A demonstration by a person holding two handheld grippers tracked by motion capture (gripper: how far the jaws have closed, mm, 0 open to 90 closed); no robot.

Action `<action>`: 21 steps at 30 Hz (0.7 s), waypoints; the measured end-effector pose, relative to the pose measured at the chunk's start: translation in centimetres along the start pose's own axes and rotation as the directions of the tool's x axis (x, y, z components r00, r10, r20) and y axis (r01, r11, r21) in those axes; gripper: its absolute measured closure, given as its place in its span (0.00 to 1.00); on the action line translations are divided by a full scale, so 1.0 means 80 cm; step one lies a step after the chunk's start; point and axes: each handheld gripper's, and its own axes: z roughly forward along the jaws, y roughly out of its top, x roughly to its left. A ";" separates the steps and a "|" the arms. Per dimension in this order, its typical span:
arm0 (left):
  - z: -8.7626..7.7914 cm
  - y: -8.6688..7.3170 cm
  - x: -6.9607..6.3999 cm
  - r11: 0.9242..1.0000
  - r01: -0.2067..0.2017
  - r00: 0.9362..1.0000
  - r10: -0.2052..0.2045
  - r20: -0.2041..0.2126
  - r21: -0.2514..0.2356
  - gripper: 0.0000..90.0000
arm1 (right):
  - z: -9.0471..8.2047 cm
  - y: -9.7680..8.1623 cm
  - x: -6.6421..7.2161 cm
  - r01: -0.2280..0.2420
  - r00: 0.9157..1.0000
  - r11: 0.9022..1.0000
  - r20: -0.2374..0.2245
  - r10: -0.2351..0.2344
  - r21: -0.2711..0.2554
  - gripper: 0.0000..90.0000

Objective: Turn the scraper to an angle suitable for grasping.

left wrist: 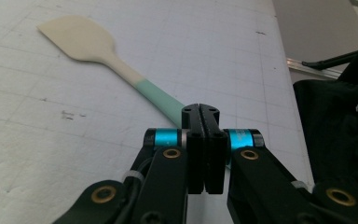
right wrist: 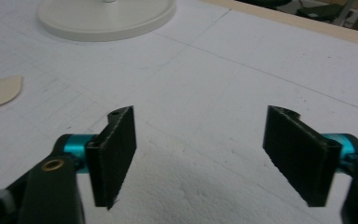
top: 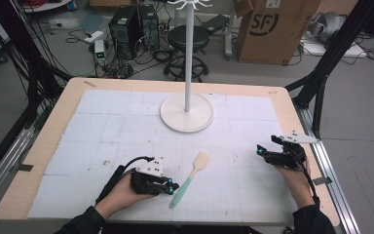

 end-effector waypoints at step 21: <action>-0.127 -0.033 0.059 0.935 0.086 0.885 -0.230 -0.405 -0.344 0.35 | 0.012 0.005 0.051 0.080 0.938 0.993 -0.331 -0.106 -0.091 0.90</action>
